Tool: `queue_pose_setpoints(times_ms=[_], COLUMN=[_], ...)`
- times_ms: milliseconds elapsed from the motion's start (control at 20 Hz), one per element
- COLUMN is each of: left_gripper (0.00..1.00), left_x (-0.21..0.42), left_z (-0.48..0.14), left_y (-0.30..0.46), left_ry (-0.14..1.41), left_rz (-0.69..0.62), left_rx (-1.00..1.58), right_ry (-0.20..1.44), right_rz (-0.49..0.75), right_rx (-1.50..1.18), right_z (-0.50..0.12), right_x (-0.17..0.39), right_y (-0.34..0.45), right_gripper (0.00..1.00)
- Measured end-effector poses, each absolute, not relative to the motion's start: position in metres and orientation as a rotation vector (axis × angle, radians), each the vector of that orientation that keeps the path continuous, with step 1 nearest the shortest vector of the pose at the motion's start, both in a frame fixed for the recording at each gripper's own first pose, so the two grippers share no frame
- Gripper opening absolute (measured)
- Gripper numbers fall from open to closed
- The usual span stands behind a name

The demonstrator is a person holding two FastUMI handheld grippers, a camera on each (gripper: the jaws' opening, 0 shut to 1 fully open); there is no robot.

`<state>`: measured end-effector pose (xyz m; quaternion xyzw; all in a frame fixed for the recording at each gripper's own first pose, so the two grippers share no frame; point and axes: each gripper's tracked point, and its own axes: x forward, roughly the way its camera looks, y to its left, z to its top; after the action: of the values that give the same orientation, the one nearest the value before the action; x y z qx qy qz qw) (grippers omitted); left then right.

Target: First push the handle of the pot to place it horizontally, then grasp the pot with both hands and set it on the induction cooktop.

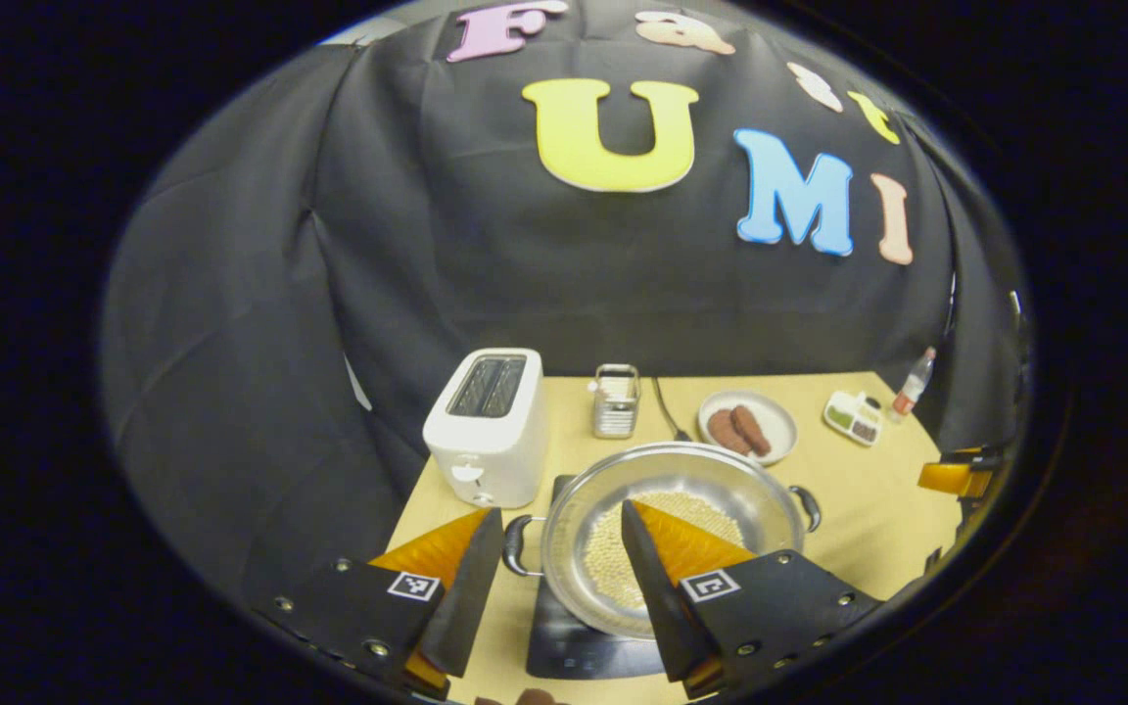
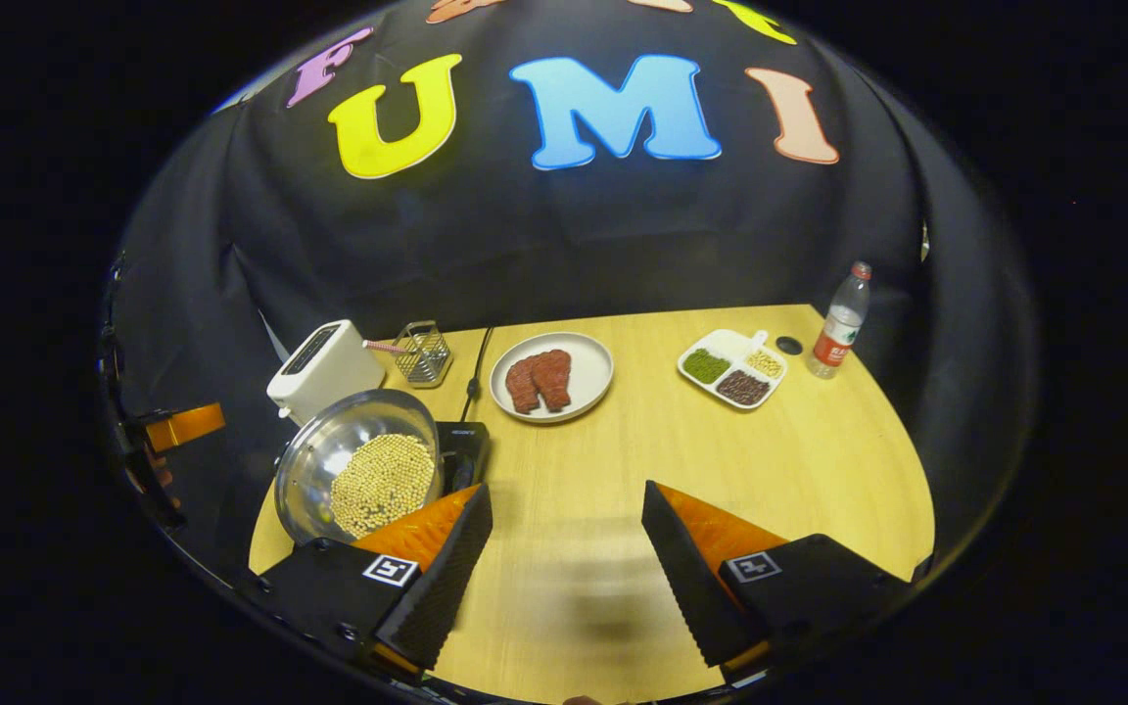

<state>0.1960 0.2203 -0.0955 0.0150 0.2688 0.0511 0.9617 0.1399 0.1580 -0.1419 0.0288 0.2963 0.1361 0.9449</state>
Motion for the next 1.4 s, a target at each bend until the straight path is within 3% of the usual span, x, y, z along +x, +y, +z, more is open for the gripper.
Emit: queue_pose_setpoints(times_ms=[800, 850, 950, 1150, 1200, 1400], left_gripper=[0.7, 0.76, 0.71, 0.76, 0.7, 0.7], left_x=[0.121, 0.117, 0.107, 0.069, 0.058, 0.029], left_z=[0.046, 0.052, 0.064, 0.085, 0.084, 0.067], left_y=[-0.002, -0.018, -0.048, -0.088, -0.102, -0.129], left_ry=[0.176, 0.156, 0.117, 0.014, 0.004, -0.002], left_rz=[0.128, 0.112, 0.091, 0.095, 0.096, 0.125], left_rx=[0.069, 0.058, 0.041, 0.039, 0.02, -0.003], right_ry=[0.16, 0.138, 0.095, 0.046, 0.042, 0.064], right_rz=[0.183, 0.167, 0.144, 0.12, 0.112, 0.105], right_rx=[0.054, 0.055, 0.06, 0.07, 0.079, 0.097], right_z=[0.002, 0.008, 0.016, 0.023, 0.024, 0.002], right_x=[0.112, 0.109, 0.099, 0.07, 0.063, 0.044], right_y=[-0.022, -0.035, -0.06, -0.102, -0.11, -0.141], right_gripper=[0.98, 0.98, 0.98, 0.98, 0.98, 0.98])
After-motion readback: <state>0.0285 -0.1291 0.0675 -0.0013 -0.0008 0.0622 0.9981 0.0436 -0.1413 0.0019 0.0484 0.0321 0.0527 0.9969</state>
